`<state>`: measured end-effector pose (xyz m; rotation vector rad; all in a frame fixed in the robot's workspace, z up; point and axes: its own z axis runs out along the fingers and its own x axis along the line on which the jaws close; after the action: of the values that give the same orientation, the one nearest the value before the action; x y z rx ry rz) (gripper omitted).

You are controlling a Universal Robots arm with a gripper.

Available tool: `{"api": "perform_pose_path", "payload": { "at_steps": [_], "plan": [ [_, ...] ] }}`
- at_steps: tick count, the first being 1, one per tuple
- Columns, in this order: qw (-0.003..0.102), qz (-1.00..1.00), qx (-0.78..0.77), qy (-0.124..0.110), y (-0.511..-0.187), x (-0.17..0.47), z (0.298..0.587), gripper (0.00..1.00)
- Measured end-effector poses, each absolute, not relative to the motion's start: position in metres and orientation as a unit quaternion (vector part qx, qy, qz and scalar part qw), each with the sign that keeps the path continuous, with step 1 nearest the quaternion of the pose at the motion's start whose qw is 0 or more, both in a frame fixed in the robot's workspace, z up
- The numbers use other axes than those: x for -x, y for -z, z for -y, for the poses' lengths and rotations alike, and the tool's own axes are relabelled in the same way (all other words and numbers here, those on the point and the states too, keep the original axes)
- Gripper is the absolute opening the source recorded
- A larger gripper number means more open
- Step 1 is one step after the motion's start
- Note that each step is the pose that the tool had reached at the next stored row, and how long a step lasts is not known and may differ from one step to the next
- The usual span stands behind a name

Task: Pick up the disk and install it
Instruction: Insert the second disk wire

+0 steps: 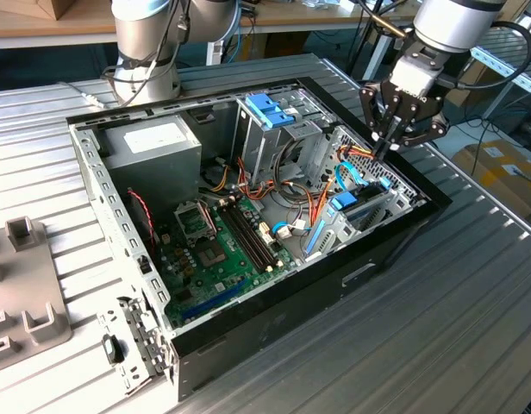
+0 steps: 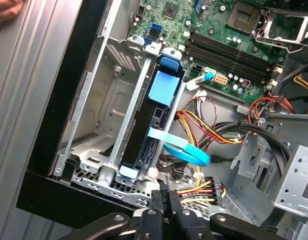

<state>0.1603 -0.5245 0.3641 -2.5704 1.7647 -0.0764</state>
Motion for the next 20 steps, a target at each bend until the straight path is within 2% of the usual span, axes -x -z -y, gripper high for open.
{"api": "perform_pose_path", "payload": {
  "at_steps": [20],
  "plan": [
    [0.010,-0.594,0.804,0.025,-0.3631,-0.1554,0.5246,0.17]
  ]
}}
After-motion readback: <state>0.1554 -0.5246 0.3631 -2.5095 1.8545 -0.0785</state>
